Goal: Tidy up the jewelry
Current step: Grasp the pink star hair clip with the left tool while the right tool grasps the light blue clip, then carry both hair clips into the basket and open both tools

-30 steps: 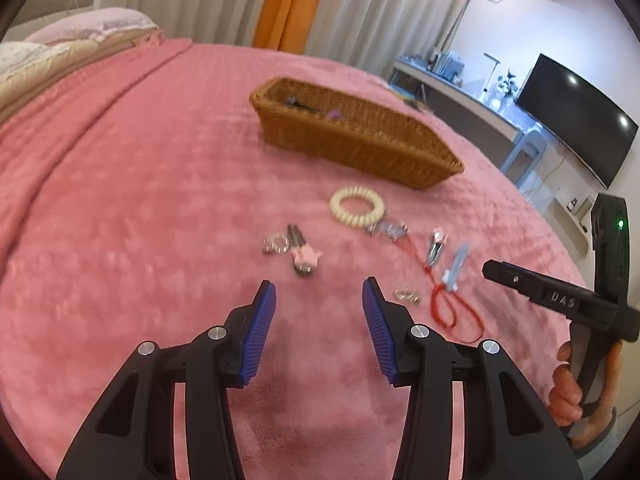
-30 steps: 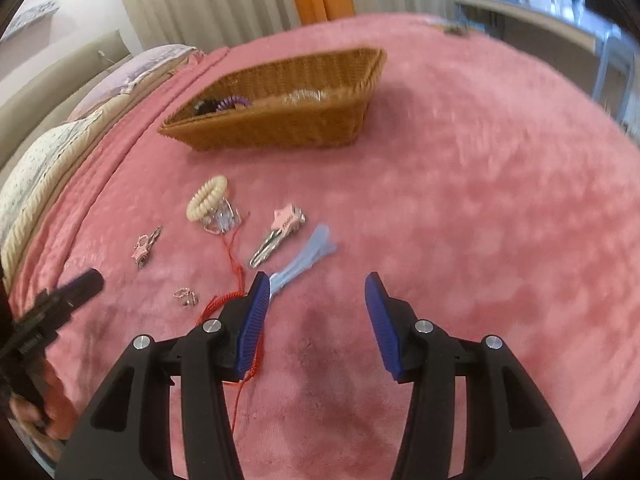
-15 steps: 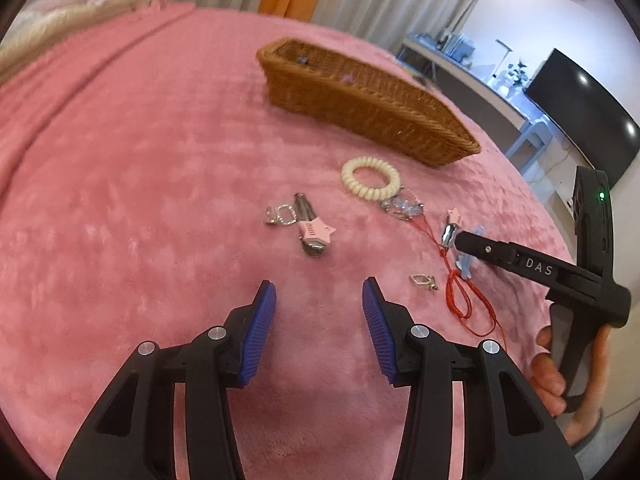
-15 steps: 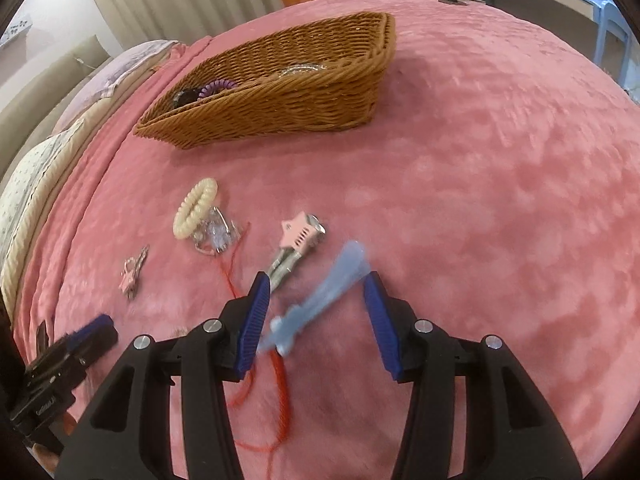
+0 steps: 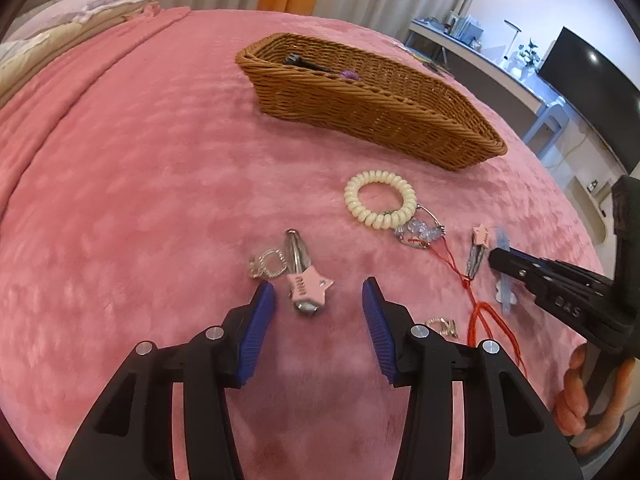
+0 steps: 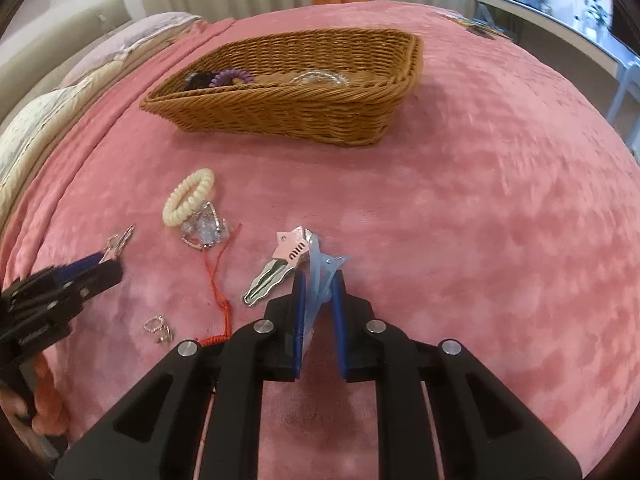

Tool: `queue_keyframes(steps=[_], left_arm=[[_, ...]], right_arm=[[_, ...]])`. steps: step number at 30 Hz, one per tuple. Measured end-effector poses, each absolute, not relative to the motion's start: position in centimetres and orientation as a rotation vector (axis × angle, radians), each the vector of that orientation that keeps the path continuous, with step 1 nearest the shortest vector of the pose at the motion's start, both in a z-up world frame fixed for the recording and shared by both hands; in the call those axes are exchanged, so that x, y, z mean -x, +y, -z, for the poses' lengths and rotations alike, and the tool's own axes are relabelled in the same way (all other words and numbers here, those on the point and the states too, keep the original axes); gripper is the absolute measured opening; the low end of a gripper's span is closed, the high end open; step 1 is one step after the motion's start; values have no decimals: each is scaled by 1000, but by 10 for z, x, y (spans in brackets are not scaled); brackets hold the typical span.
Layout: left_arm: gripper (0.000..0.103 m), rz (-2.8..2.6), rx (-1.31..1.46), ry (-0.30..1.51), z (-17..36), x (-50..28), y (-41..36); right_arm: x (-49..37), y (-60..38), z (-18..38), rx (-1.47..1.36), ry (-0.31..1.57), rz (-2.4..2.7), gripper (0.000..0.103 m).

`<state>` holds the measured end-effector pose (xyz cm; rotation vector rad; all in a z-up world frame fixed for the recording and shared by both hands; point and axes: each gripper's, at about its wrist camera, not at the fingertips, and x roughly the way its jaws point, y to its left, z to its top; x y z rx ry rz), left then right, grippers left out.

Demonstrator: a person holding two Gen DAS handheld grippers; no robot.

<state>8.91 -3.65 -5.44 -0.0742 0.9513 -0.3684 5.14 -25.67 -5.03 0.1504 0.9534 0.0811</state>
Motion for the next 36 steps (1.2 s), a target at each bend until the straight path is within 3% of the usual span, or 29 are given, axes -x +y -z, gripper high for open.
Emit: queue_keyframes(steps=[2, 13, 20, 23, 25, 29, 36], left_arm=[[21, 344, 39, 943, 56, -87, -40], [21, 387, 97, 911, 55, -35, -22], [21, 405, 93, 882, 58, -21, -23], [21, 414, 90, 871, 59, -18, -24], [21, 416, 89, 866, 60, -18, -25], [21, 425, 98, 861, 61, -18, -22], [21, 439, 115, 852, 62, -18, -21]], right_arm=[[-48, -254, 48, -126, 931, -115, 11], [-10, -256, 39, -18, 900, -232, 10], [-3, -277, 48, -132, 939, -180, 12], [1, -293, 50, -255, 938, -160, 20], [5, -303, 57, -377, 945, -168, 32], [10, -312, 56, -463, 915, -140, 33], [14, -296, 56, -356, 939, -45, 33]])
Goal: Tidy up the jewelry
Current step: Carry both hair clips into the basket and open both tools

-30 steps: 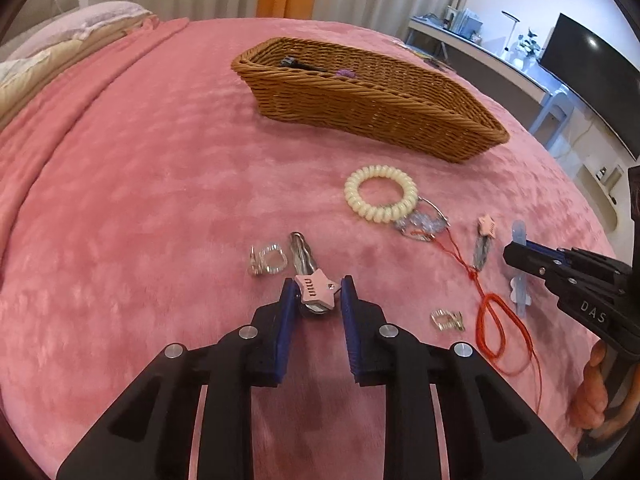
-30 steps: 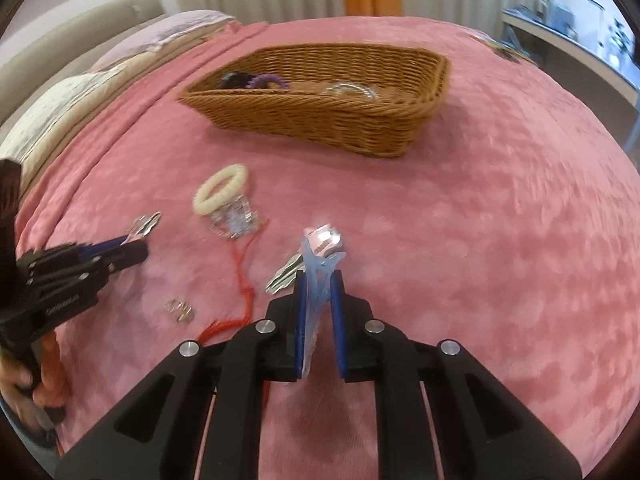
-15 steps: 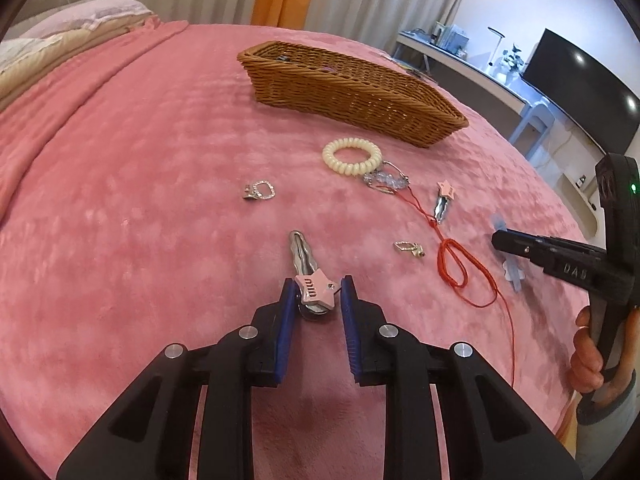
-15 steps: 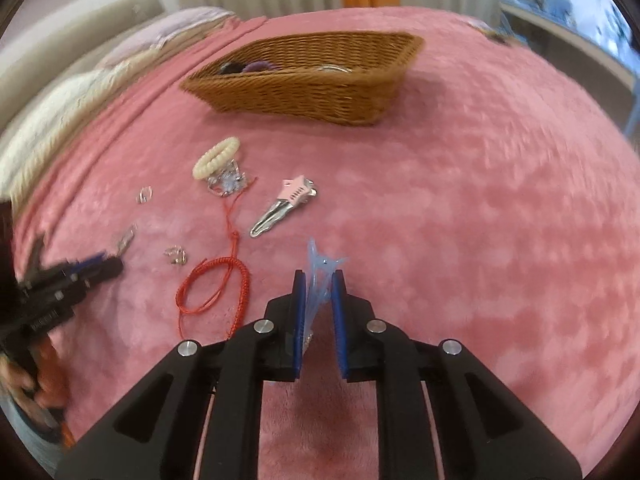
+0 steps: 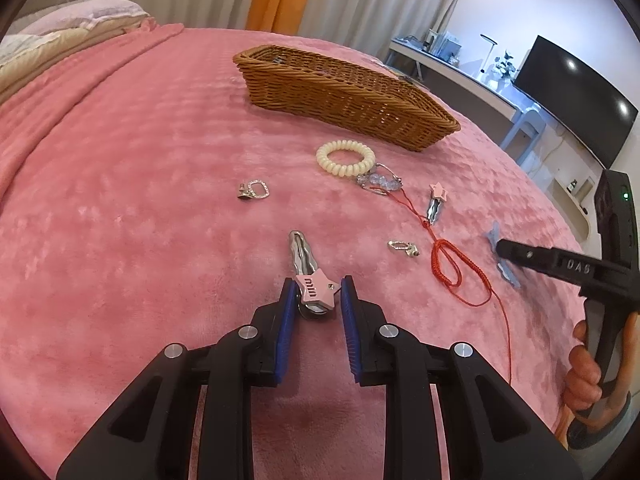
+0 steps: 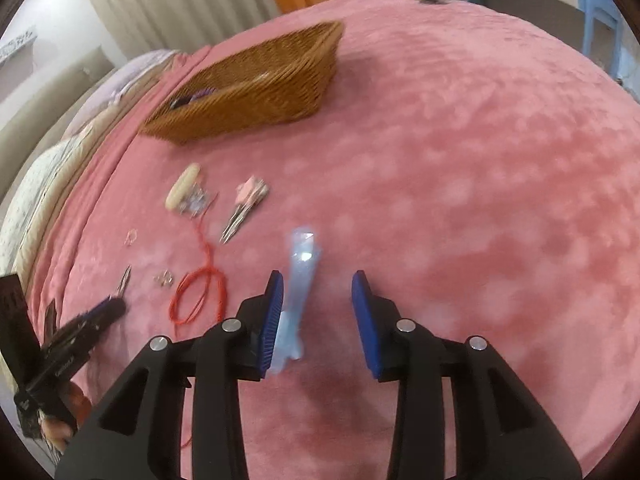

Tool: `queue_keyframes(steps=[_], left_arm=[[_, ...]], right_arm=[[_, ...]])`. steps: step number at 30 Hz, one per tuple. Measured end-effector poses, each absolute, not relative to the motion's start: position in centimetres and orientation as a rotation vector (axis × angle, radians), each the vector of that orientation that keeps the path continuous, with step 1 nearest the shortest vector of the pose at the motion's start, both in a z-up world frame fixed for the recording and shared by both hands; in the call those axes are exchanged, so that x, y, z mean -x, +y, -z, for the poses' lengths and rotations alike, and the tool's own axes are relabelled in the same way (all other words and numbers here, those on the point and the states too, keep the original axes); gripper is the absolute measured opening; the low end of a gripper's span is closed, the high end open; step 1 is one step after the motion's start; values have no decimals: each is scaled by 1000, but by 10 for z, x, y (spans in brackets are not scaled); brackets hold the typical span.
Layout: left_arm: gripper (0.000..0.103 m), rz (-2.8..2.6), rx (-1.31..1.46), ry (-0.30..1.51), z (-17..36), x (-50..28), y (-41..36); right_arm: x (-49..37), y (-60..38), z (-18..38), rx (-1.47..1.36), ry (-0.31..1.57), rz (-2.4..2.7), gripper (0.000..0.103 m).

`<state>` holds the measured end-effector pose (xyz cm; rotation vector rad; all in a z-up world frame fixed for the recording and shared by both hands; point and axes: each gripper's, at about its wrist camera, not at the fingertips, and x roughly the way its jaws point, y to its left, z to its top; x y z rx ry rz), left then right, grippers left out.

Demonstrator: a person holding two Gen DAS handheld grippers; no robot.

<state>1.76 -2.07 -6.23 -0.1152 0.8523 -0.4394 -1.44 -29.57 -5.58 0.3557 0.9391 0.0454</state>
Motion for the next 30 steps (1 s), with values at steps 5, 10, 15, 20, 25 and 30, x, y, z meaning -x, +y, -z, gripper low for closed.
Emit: queue_keyframes(steps=[5, 10, 15, 20, 25, 30], left_arm=[[21, 439, 97, 847, 62, -15, -23], [21, 449, 86, 835, 61, -11, -25], [21, 483, 84, 731, 46, 6, -23], [21, 508, 98, 661, 25, 16, -23], [21, 513, 79, 565, -14, 14, -32], [21, 506, 75, 484, -60, -17, -44]], right_arm=[[8, -268, 58, -196, 927, 33, 33], [19, -247, 57, -83, 884, 15, 9], [38, -241, 38, -94, 788, -58, 9], [41, -226, 2, -58, 690, -103, 9], [35, -217, -49, 6, 578, -137, 9], [-1, -220, -85, 34, 522, -136, 9]])
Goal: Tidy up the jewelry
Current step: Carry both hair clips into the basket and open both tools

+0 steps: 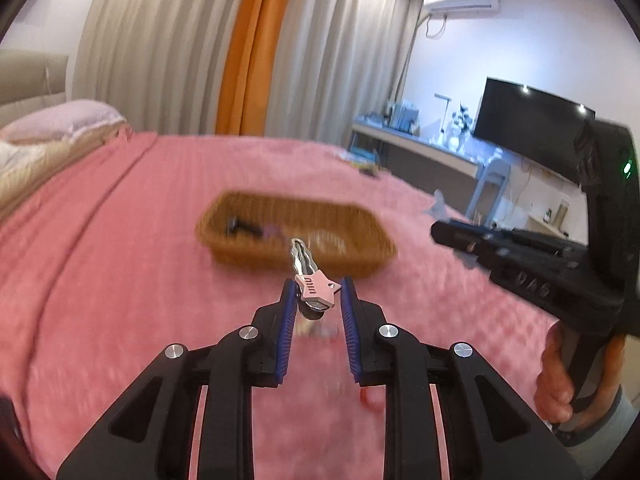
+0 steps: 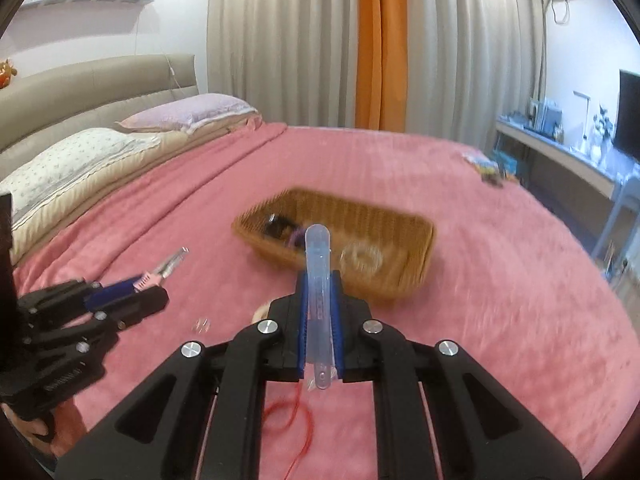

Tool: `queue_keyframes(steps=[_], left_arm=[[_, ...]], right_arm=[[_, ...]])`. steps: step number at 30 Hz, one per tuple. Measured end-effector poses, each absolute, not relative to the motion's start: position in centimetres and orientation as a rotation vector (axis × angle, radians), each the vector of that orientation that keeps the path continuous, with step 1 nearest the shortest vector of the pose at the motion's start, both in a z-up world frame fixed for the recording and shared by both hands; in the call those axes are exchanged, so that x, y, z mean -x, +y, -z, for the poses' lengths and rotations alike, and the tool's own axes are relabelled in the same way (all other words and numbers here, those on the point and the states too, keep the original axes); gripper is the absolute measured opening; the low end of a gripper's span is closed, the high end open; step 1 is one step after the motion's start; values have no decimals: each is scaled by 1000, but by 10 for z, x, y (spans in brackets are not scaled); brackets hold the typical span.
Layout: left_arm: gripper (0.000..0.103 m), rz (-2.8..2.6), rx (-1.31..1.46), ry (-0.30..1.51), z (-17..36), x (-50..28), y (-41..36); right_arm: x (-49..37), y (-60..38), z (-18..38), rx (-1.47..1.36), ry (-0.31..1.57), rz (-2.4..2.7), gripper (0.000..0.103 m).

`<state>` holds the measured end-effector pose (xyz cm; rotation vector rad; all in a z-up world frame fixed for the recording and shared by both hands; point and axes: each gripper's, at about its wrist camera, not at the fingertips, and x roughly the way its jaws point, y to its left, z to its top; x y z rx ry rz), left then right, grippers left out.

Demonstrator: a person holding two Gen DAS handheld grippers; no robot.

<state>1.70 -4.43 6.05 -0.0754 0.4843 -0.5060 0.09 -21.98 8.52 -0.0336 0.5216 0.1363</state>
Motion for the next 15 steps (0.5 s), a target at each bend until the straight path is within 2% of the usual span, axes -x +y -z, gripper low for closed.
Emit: queue_keyframes(steps=[7, 15], left_arm=[[21, 498, 89, 454, -86, -86, -67], [21, 492, 136, 493, -63, -170, -90]], right_arm=[[-94, -235, -87, 2, 551, -117, 9], [-179, -256, -57, -40, 617, -68, 9]])
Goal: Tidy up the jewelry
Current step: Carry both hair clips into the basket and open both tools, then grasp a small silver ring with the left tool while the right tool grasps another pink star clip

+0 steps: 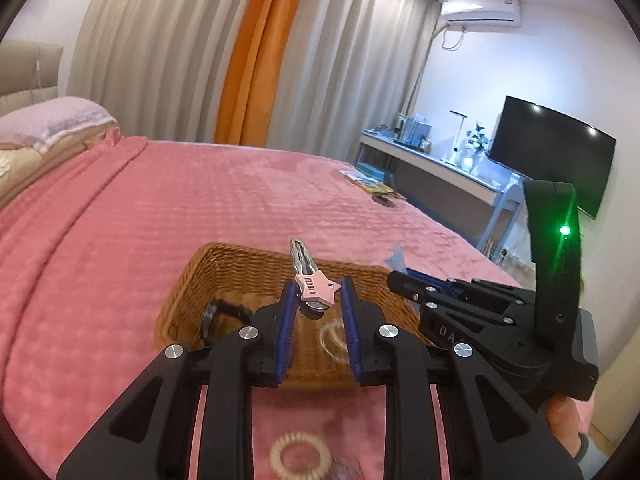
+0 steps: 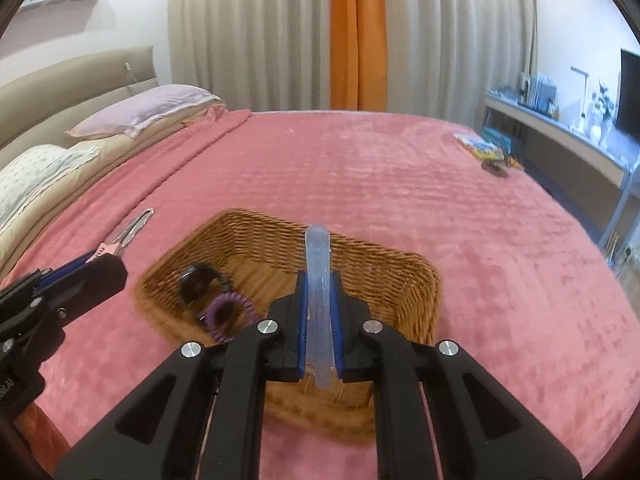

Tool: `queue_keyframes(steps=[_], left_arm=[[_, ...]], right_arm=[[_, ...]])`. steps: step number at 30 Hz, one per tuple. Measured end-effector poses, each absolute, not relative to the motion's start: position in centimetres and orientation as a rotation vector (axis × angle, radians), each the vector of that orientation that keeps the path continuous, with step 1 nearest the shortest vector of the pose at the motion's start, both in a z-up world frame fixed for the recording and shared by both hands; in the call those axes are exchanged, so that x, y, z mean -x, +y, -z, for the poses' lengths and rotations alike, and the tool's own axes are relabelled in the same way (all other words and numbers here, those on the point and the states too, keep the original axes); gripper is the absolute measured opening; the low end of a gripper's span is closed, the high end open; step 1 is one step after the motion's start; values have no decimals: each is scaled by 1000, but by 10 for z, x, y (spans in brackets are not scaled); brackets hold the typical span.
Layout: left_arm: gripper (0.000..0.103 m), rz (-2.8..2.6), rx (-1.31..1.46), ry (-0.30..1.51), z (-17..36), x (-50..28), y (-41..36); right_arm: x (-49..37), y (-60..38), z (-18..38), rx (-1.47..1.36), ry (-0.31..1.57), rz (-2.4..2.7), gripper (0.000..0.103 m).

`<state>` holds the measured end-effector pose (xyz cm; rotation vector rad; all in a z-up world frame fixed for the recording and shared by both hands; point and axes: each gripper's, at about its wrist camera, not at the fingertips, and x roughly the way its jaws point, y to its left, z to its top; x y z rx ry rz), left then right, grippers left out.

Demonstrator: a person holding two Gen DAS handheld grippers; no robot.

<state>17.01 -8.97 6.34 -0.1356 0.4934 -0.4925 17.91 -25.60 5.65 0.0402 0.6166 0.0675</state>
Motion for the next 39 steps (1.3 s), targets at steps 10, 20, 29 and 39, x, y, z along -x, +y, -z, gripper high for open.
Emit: queue_keyframes(steps=[10, 20, 29, 39], left_arm=[[21, 505, 156, 609, -7, -217, -105], [42, 505, 194, 614, -7, -212, -89], [44, 533, 270, 540, -46, -152, -42], [44, 388, 291, 638, -5, -80, 30]], right_arm=[[-232, -270, 0, -117, 765, -91, 9], [-226, -278, 5, -171, 781, -112, 43], [-155, -270, -41, -132, 659, -130, 45], [-58, -242, -9, -51, 693, -124, 45]])
